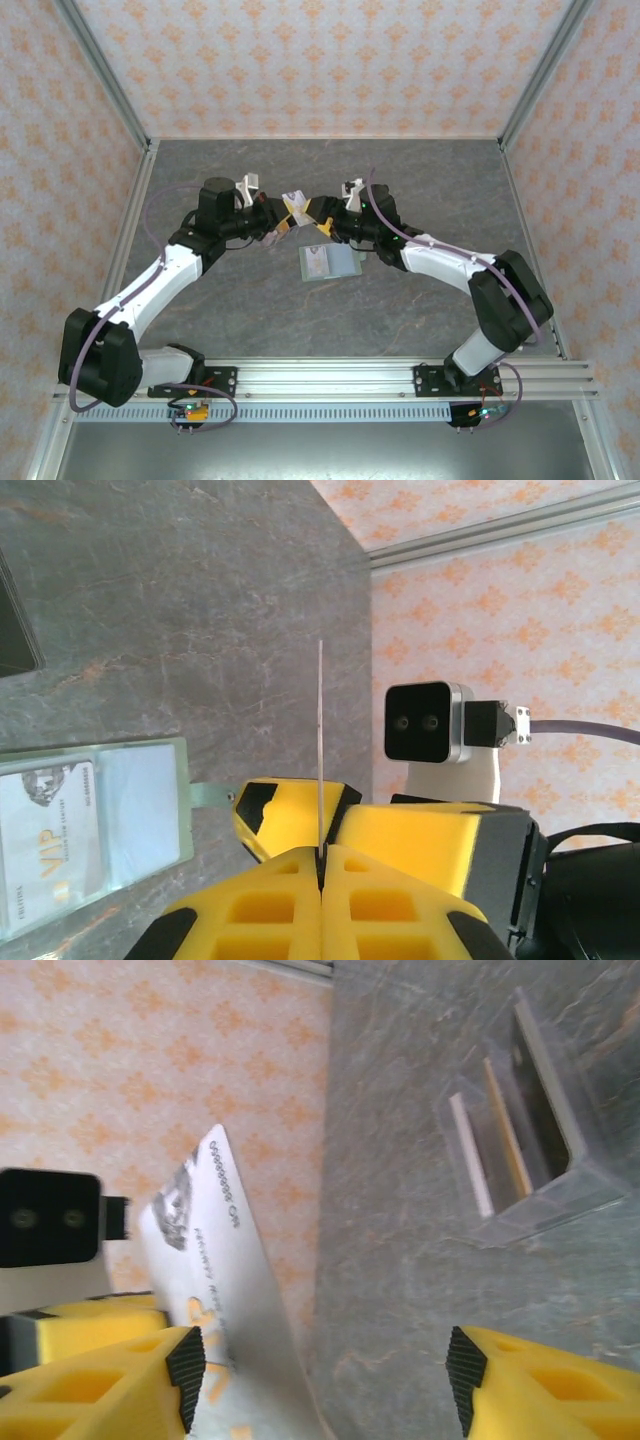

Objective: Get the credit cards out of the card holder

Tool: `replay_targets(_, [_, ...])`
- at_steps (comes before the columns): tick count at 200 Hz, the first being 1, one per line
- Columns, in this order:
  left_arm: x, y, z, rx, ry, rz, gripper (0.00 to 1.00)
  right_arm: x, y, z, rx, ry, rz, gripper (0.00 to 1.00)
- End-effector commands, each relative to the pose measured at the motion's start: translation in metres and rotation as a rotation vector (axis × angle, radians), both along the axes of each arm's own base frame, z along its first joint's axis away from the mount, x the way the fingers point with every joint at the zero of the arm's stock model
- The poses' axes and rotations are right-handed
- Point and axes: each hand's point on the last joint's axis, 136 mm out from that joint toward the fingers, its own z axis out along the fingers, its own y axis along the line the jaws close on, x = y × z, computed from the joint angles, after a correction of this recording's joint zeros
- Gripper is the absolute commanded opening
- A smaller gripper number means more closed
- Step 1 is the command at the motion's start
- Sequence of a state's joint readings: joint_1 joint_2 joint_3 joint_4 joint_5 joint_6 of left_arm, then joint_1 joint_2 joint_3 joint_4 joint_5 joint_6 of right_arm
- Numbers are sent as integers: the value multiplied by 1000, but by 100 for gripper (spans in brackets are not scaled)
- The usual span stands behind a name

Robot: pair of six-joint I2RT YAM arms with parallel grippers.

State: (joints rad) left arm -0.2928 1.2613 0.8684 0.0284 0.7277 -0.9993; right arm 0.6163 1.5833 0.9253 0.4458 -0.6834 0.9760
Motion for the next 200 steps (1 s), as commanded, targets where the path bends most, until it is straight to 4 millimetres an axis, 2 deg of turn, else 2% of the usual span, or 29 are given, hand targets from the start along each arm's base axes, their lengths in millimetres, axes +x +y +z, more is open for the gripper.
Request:
replay_targets(1, [6, -3, 15, -83, -24, 2, 5, -1, 6, 41, 144, -67, 31, 61])
replay_targets(63, [10, 6, 3, -96, 11, 25, 5, -3, -5, 45, 124, -93, 3, 35])
replay_targets(81, [9, 7, -1, -88, 20, 30, 6, -3, -5, 43, 99, -104, 7, 24])
replay_targets(92, [9, 10, -3, -79, 29, 39, 10, -3, -6, 41, 83, -112, 9, 16])
replay_targets(105, [8, 13, -8, -50, 43, 47, 20, -3, -6, 38, 50, -122, 10, 10])
replay_targets(115, [6, 18, -14, -5, 66, 61, 34, -2, -6, 33, 3, -136, 5, 7])
replay_targets(129, [3, 29, -24, 77, 91, 92, 59, -2, -5, 23, -107, -161, 1, 4])
replay_targets(146, [0, 53, -43, 181, 134, 151, 77, -2, -3, 8, -285, -214, -13, 3])
replay_targets(174, [-8, 97, -76, 296, 229, 251, 94, 3, 10, -10, -462, -286, -13, 2])
replay_targets(200, [-18, 128, -94, 355, 296, 320, 100, 11, 34, -25, -576, -355, -2, 2])
